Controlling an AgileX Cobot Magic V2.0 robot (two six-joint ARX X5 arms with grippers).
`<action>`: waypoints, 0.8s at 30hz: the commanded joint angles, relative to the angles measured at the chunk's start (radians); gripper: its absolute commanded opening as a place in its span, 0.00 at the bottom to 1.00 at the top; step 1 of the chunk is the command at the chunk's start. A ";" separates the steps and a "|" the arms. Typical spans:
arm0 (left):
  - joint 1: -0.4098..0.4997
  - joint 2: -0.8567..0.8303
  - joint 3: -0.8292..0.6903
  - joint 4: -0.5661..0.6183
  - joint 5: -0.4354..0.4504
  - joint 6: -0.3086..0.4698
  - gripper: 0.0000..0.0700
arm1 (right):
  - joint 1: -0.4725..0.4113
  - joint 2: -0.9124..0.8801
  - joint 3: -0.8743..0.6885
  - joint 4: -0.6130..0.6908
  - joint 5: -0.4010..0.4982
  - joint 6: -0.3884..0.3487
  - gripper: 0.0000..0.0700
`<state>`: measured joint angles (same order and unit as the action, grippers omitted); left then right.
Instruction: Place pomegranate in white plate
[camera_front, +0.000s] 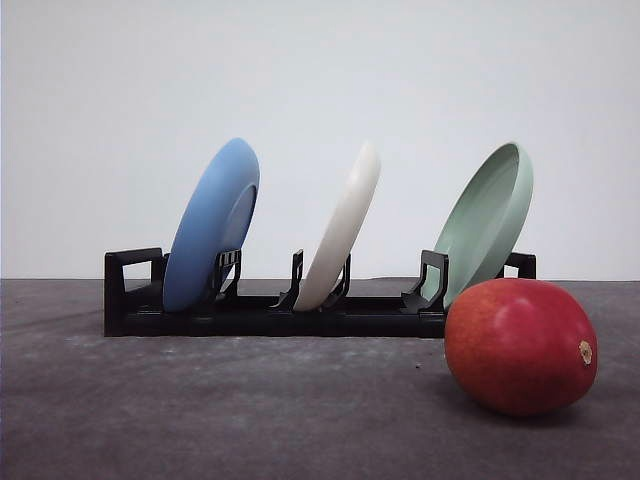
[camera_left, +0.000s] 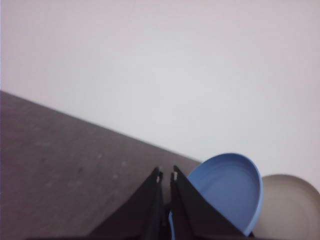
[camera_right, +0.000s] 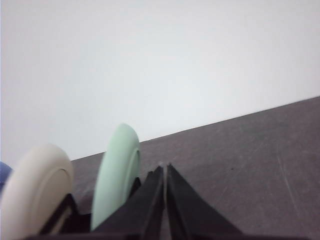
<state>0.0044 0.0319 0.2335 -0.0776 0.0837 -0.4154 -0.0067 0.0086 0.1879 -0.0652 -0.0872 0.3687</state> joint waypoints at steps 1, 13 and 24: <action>0.002 0.031 0.101 -0.140 0.002 0.073 0.02 | 0.000 0.018 0.083 -0.112 -0.011 0.040 0.00; -0.022 0.340 0.514 -0.786 0.087 0.284 0.02 | 0.016 0.257 0.395 -0.584 -0.228 -0.130 0.00; -0.195 0.536 0.523 -0.680 0.174 0.317 0.02 | 0.197 0.380 0.397 -0.553 -0.203 -0.243 0.00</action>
<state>-0.1807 0.5626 0.7387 -0.7788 0.2512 -0.1250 0.1807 0.3842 0.5682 -0.6318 -0.2946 0.1630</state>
